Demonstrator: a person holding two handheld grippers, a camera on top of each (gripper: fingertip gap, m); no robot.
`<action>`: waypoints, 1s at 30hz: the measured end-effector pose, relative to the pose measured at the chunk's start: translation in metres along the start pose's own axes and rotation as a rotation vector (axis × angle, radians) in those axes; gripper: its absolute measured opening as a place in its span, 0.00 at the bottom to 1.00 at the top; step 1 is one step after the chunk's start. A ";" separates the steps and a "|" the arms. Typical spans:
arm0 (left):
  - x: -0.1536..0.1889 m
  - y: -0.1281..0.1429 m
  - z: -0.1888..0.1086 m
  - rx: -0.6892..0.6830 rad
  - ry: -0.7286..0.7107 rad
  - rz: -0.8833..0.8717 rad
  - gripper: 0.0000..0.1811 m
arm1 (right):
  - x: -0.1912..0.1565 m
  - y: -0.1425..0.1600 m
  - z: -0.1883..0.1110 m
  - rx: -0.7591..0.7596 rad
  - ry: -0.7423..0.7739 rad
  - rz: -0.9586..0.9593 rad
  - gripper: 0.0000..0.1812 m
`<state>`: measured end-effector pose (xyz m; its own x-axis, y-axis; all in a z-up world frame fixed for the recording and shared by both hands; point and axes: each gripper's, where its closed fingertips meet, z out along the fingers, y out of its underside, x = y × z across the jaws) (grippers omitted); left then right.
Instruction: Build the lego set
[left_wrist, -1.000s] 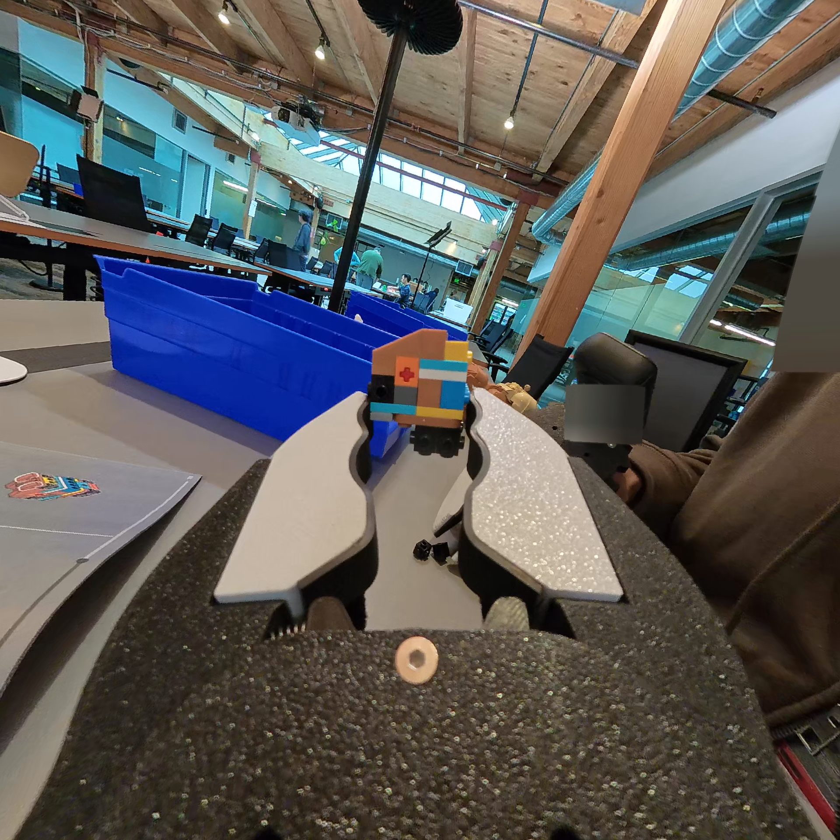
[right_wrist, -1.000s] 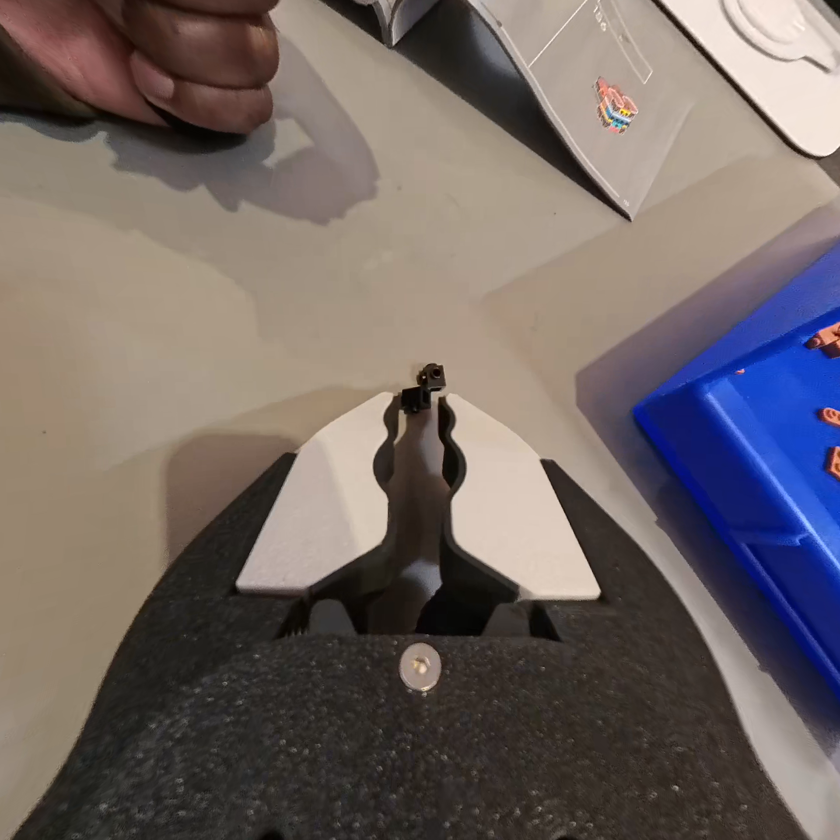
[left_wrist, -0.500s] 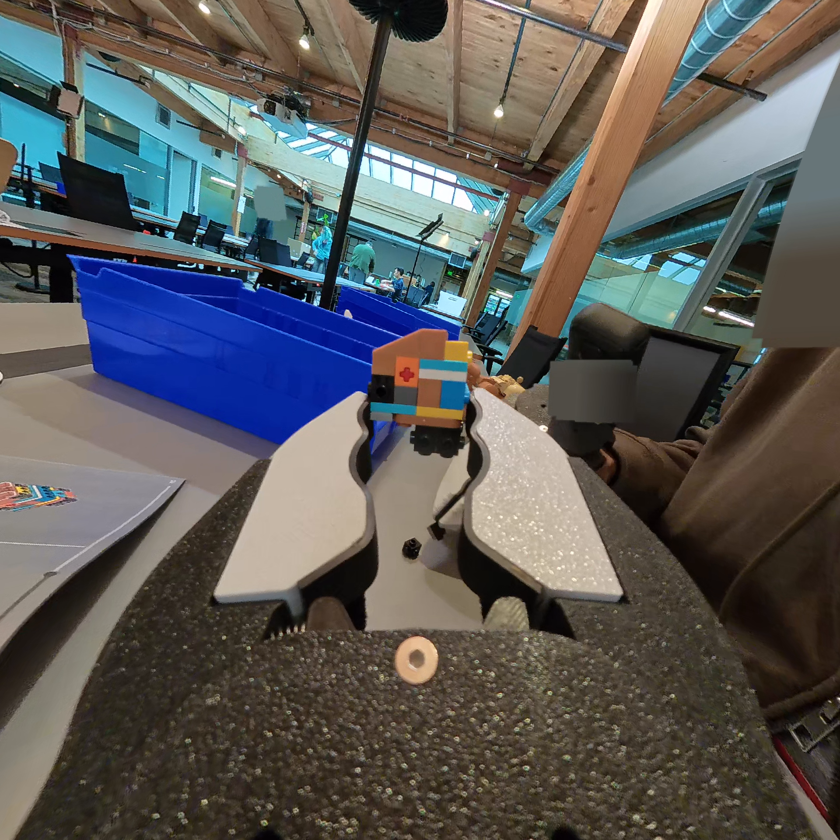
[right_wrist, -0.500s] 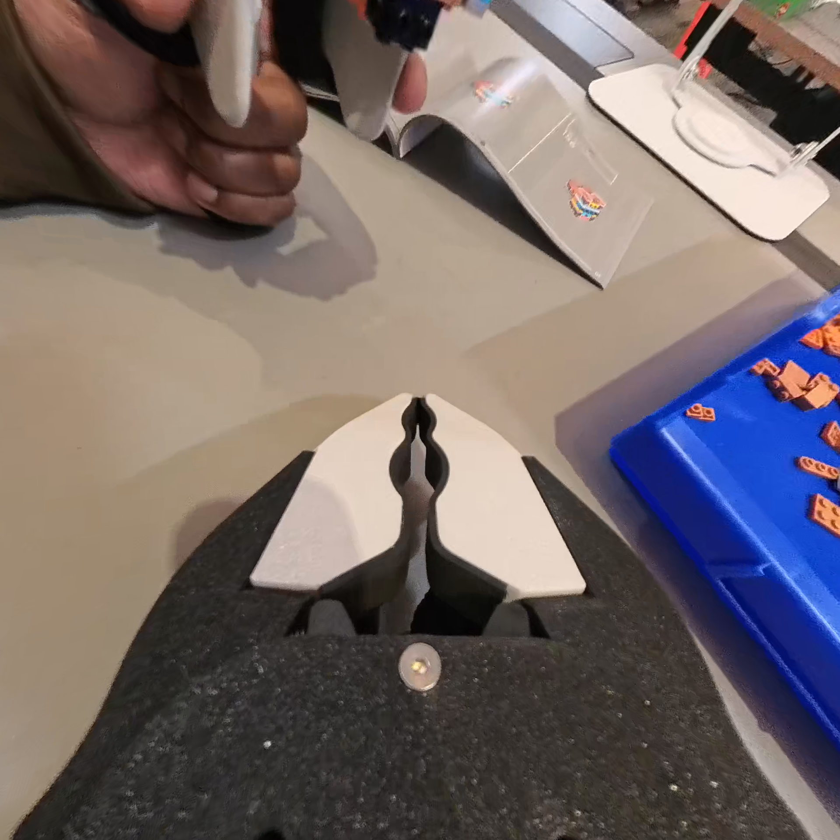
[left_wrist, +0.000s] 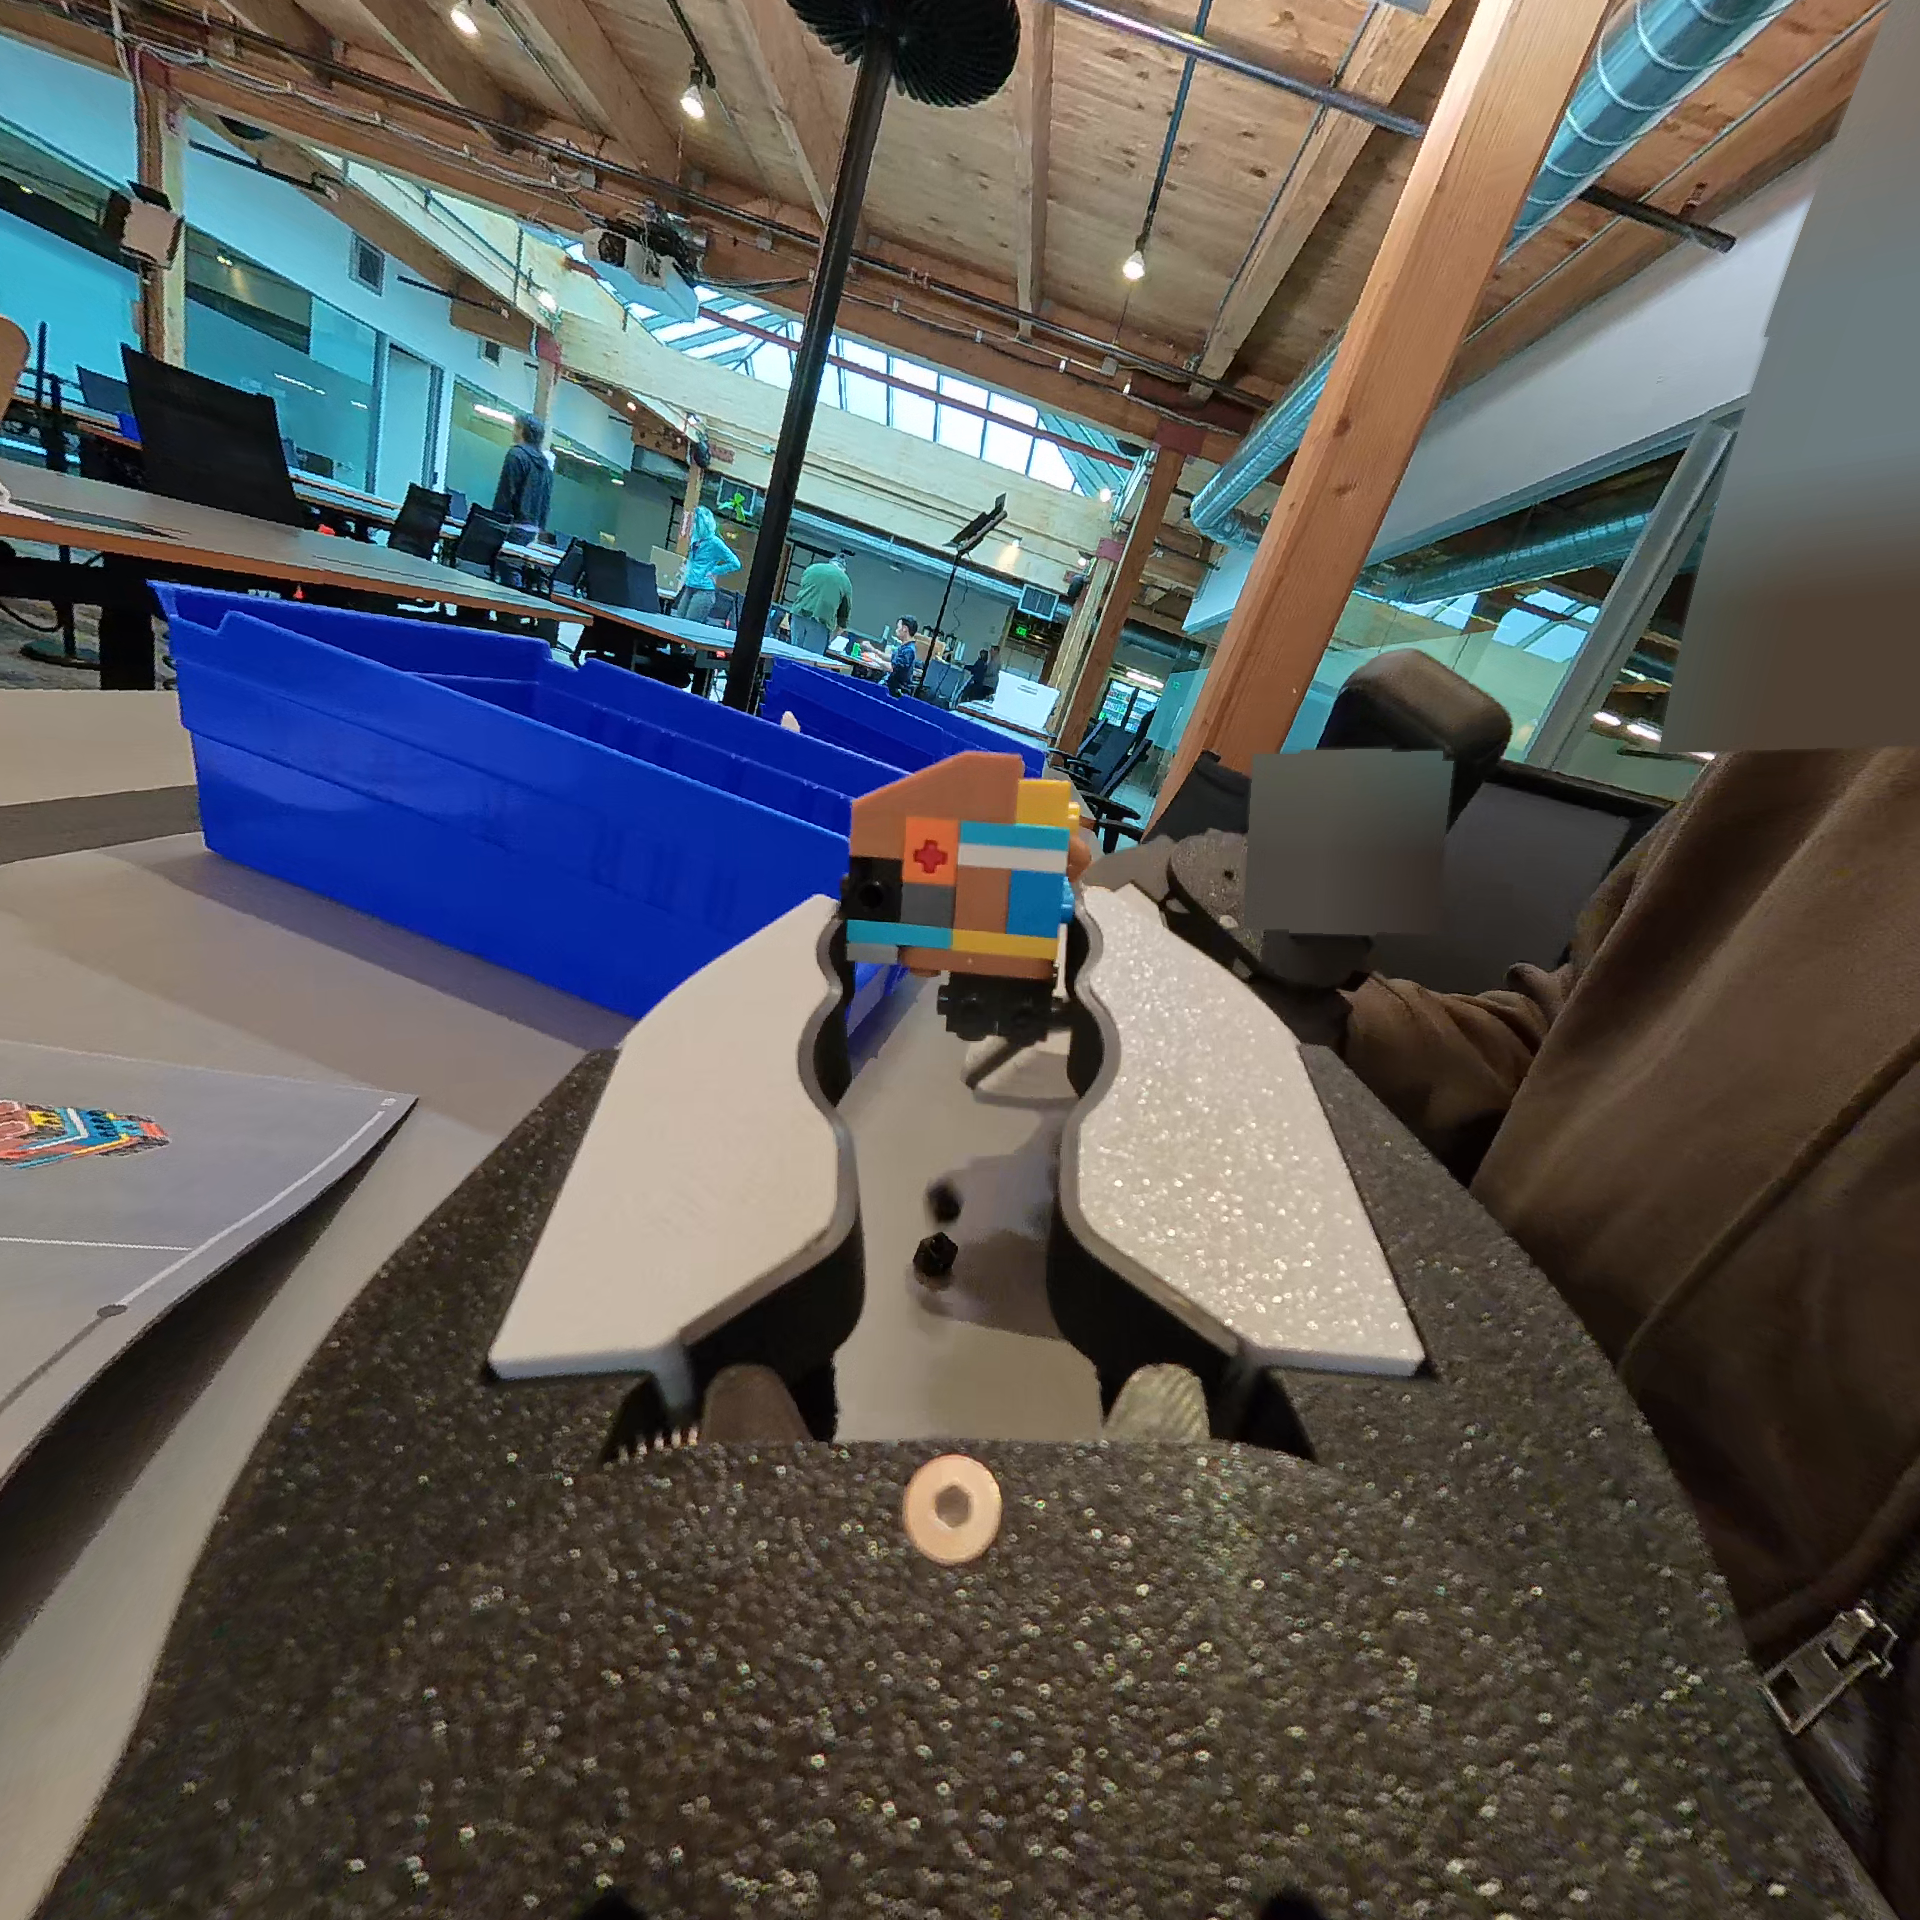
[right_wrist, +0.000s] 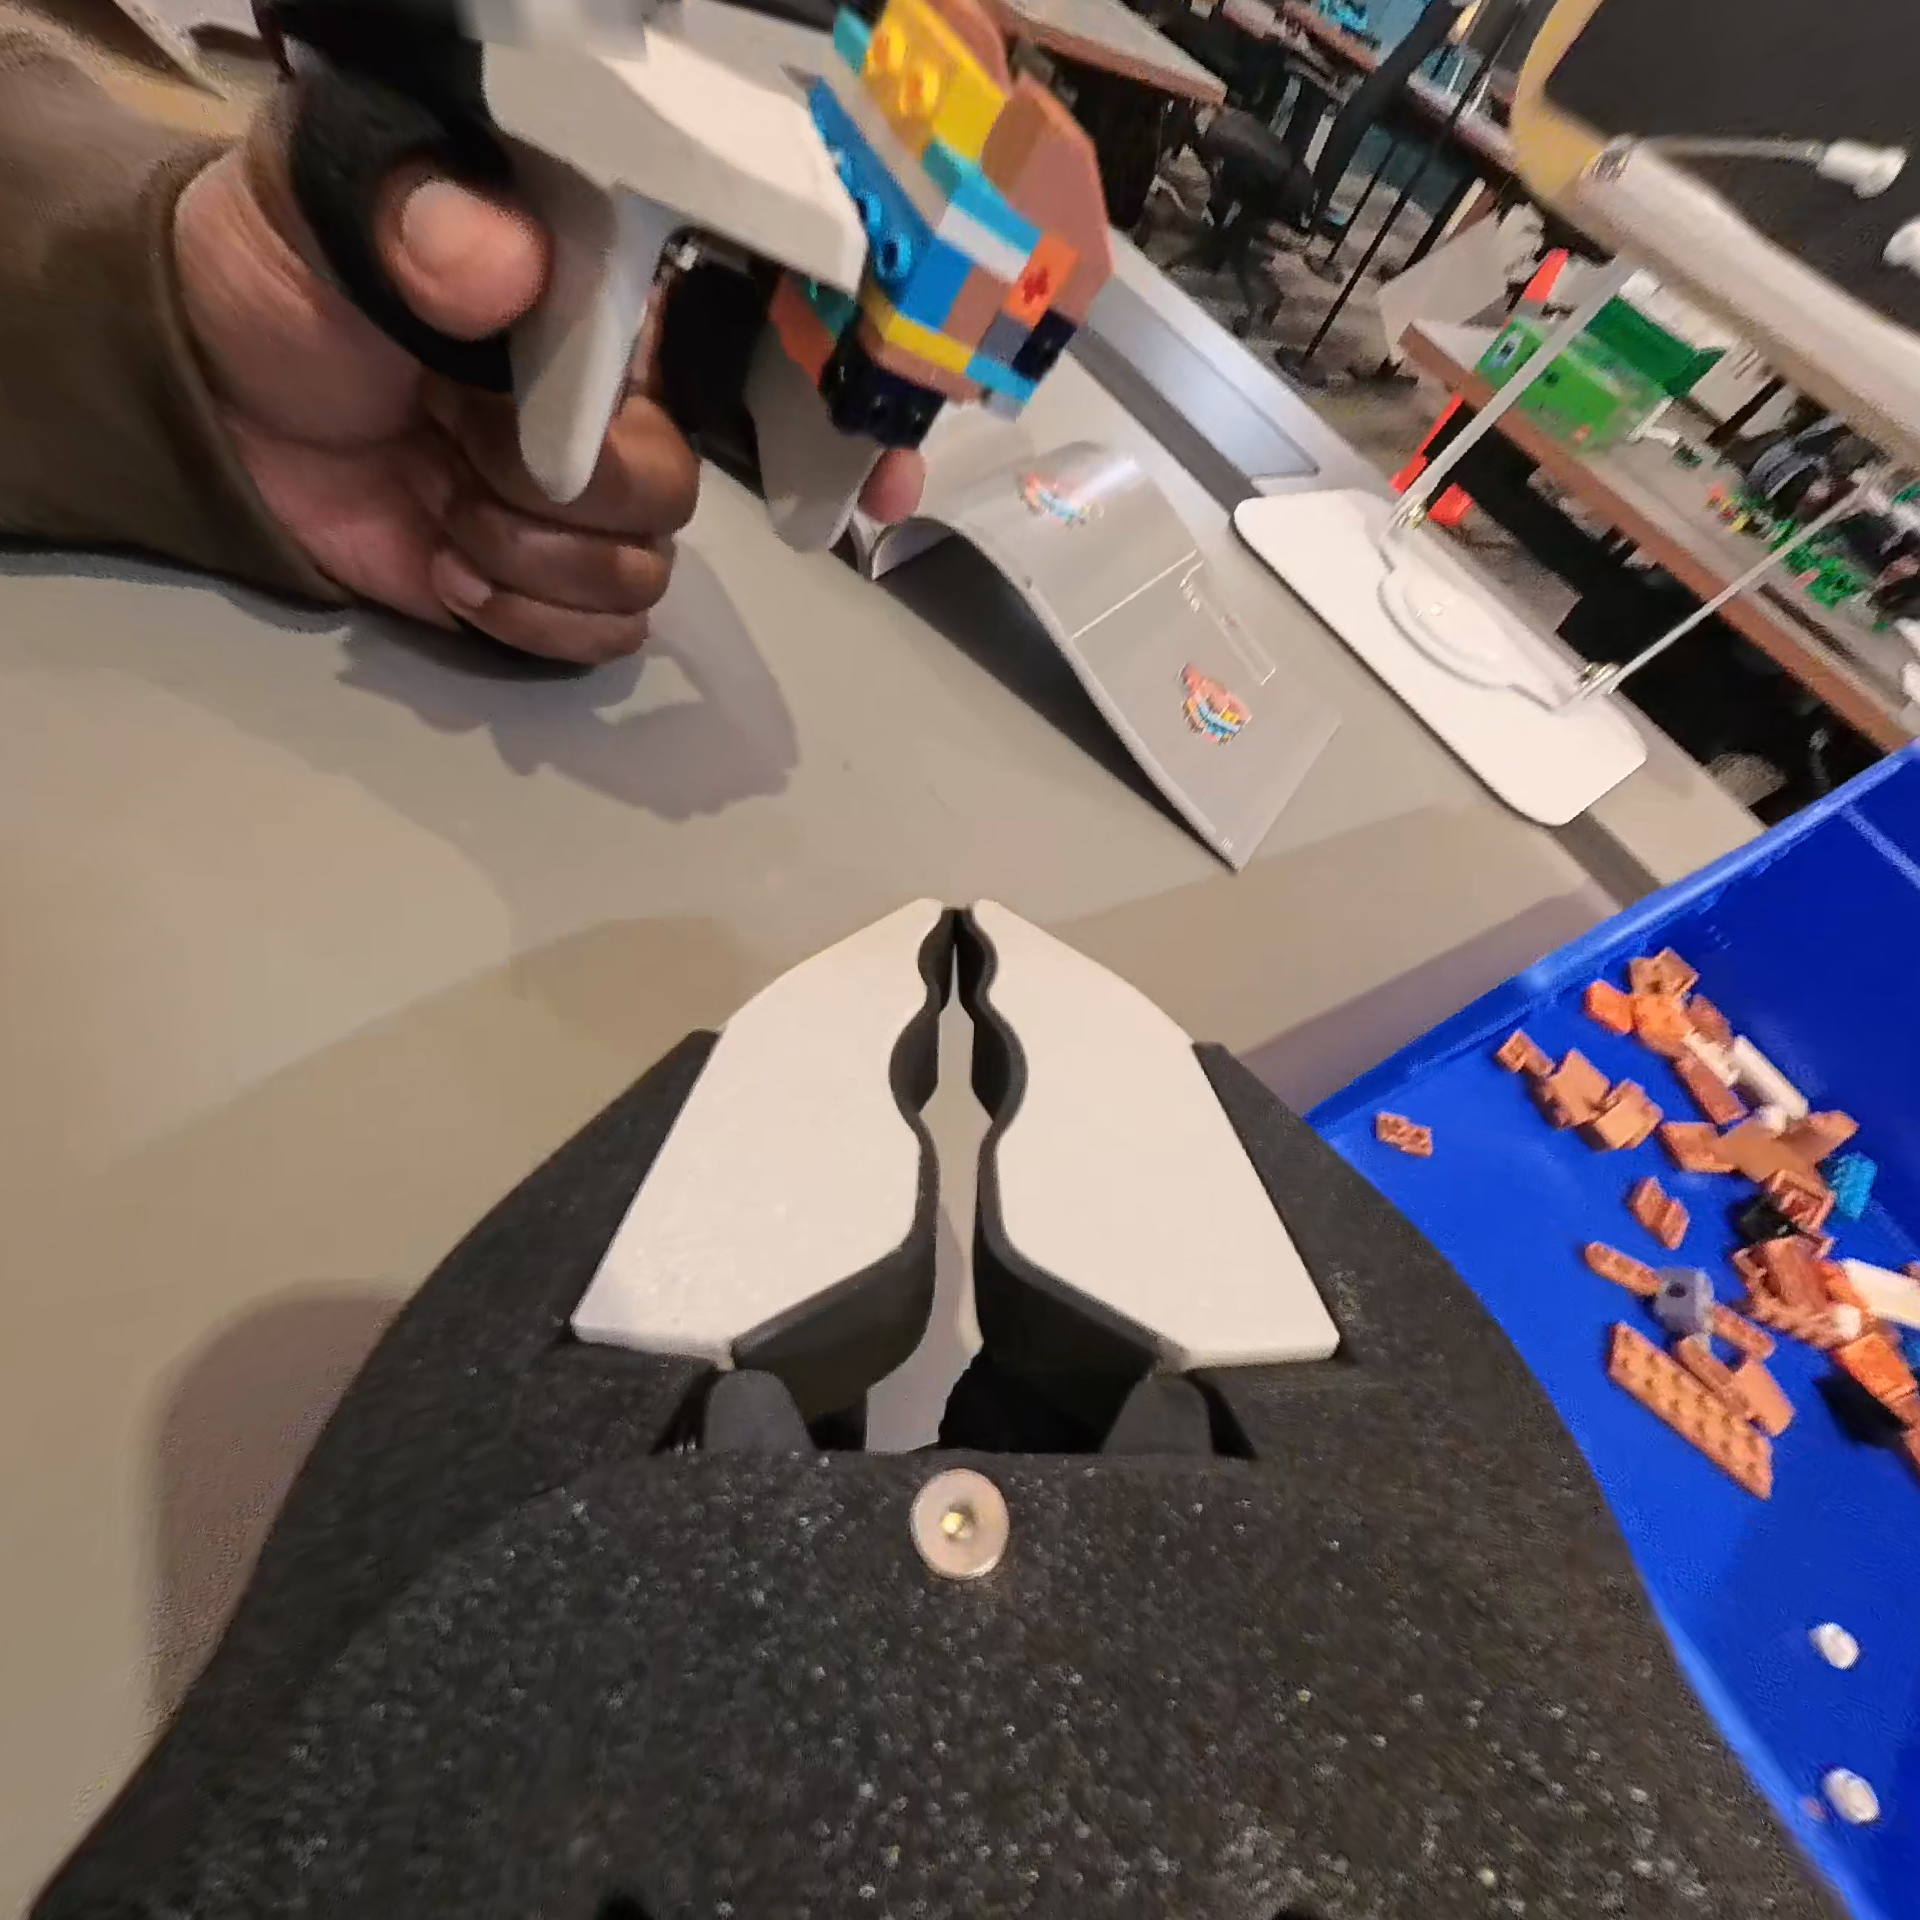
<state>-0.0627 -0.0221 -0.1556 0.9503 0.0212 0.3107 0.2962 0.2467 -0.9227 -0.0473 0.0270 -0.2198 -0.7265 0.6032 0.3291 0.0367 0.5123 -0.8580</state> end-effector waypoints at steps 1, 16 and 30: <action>0.000 0.000 0.000 0.002 -0.002 0.000 0.21 | 0.003 -0.004 0.001 0.011 0.004 -0.020 0.00; -0.017 -0.013 -0.012 0.055 -0.069 -0.012 0.21 | 0.032 -0.008 0.025 -0.075 0.004 -0.101 0.01; -0.023 -0.016 -0.016 0.067 -0.095 -0.010 0.21 | 0.016 0.023 0.081 -0.391 -0.033 -0.053 0.10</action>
<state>-0.0874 -0.0420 -0.1518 0.9329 0.1092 0.3432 0.2957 0.3114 -0.9031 -0.1136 -0.0009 -0.2665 -0.7557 0.5532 0.3506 0.2527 0.7402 -0.6231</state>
